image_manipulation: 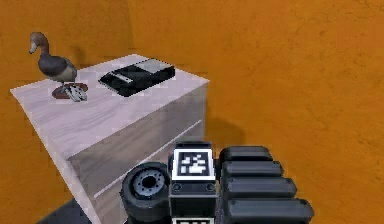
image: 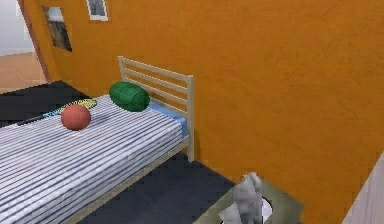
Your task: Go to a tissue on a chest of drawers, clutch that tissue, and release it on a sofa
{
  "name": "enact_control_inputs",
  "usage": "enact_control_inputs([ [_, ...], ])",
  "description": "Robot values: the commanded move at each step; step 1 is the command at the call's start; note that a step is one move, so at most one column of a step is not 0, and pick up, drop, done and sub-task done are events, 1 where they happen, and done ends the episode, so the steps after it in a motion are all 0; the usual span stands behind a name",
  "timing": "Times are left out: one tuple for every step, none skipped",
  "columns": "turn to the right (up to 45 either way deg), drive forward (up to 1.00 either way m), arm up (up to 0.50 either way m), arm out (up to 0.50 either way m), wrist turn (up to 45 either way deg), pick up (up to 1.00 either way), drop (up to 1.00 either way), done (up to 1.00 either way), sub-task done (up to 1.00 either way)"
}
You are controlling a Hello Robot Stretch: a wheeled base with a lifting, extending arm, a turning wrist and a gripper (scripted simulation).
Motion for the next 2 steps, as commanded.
enact_control_inputs([
  [-45.0, 0.00, 0.00, 0.00, 0.0, 0.00, 0.00, 0.00, 0.00],
  [-45.0, 0.00, 0.00, 0.00, 0.0, 0.00, 0.00, 0.00, 0.00],
])
